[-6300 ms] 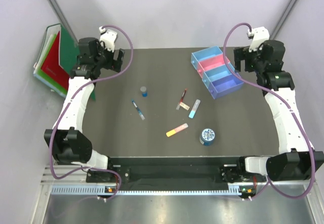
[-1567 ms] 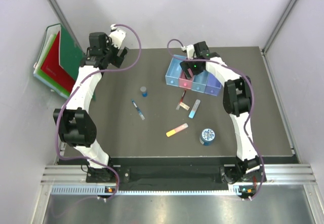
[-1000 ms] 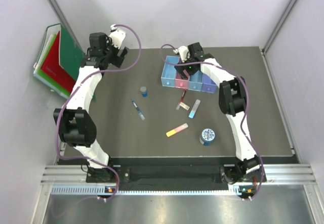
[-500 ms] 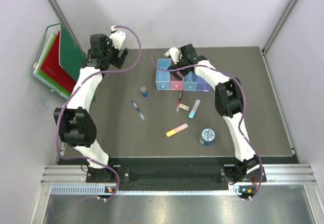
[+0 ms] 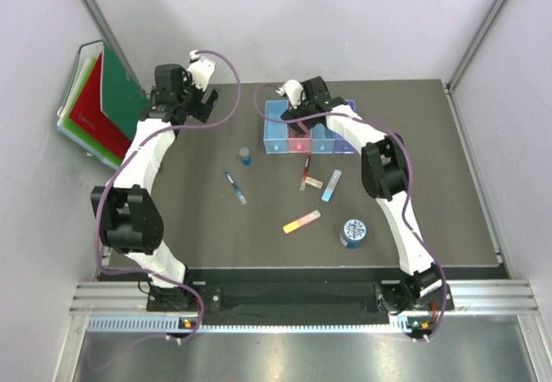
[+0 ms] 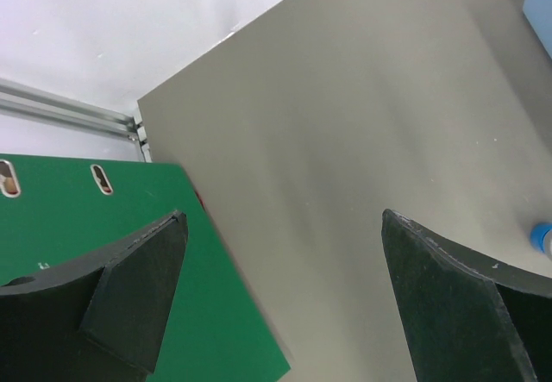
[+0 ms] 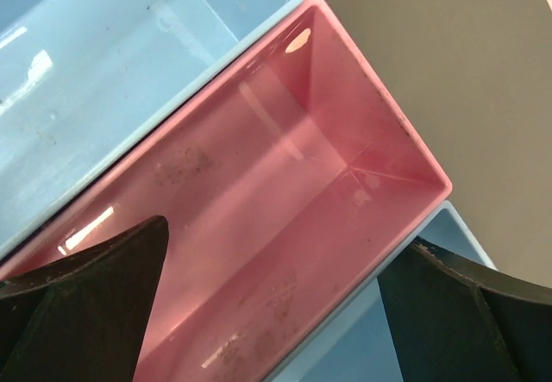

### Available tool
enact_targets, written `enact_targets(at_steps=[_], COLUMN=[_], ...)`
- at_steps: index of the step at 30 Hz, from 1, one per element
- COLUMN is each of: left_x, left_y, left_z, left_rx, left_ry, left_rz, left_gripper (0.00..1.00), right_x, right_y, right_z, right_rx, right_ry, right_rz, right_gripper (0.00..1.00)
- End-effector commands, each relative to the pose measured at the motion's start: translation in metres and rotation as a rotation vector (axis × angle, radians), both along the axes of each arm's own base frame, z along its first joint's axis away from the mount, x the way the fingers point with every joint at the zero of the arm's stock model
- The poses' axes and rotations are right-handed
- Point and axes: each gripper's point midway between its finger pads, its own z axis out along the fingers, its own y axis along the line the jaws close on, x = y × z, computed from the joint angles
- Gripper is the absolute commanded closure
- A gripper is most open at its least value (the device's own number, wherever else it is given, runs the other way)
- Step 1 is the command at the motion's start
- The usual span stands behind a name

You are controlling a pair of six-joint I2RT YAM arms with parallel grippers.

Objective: Sort the stationery into containers
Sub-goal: Move the storage box to the center of the board.

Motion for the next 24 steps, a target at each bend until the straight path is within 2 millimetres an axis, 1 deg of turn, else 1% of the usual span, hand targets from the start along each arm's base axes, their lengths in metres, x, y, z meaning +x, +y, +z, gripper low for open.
enact_targets(at_steps=[1, 5, 6, 7, 8, 13, 17, 20, 21, 22, 23, 24], left_x=[-0.001, -0.001, -0.002, -0.001, -0.001, 0.001, 0.003, 0.004, 0.003, 0.003, 0.003, 0.003], left_y=[-0.003, -0.002, -0.002, -0.001, -0.002, -0.001, -0.003, -0.001, -0.002, -0.002, -0.002, -0.001], left_z=[0.039, 0.038, 0.039, 0.039, 0.040, 0.041, 0.041, 0.043, 0.042, 0.043, 0.044, 0.043], left_rx=[-0.015, -0.007, -0.008, -0.007, -0.007, -0.012, -0.013, -0.011, -0.012, -0.012, -0.009, -0.009], left_ry=[-0.122, -0.120, -0.122, -0.122, -0.123, -0.125, -0.123, -0.128, -0.125, -0.126, -0.127, -0.125], left_rz=[-0.015, -0.020, -0.020, -0.021, -0.024, -0.025, -0.032, -0.029, -0.032, -0.032, -0.033, -0.032], left_gripper=[0.01, 0.01, 0.01, 0.01, 0.01, 0.01, 0.01, 0.01, 0.01, 0.01, 0.01, 0.01], right_x=[0.002, -0.009, -0.011, -0.016, -0.018, -0.023, -0.026, -0.032, -0.034, -0.038, -0.041, -0.044], right_y=[0.028, 0.036, 0.037, 0.039, 0.041, 0.045, 0.045, 0.042, 0.042, 0.039, 0.039, 0.038], right_z=[0.026, 0.027, 0.031, 0.028, 0.028, 0.027, 0.030, 0.028, 0.032, 0.028, 0.031, 0.030], right_rx=[0.070, 0.084, 0.096, 0.096, 0.101, 0.127, 0.136, 0.141, 0.149, 0.143, 0.146, 0.142], right_ry=[-0.047, -0.018, -0.015, -0.003, 0.003, 0.022, 0.034, 0.061, 0.064, 0.078, 0.081, 0.087], right_rz=[-0.012, -0.021, -0.027, -0.026, -0.025, -0.047, -0.067, -0.087, -0.093, -0.097, -0.099, -0.100], right_gripper=[0.00, 0.00, 0.00, 0.00, 0.00, 0.01, 0.01, 0.01, 0.01, 0.02, 0.02, 0.02])
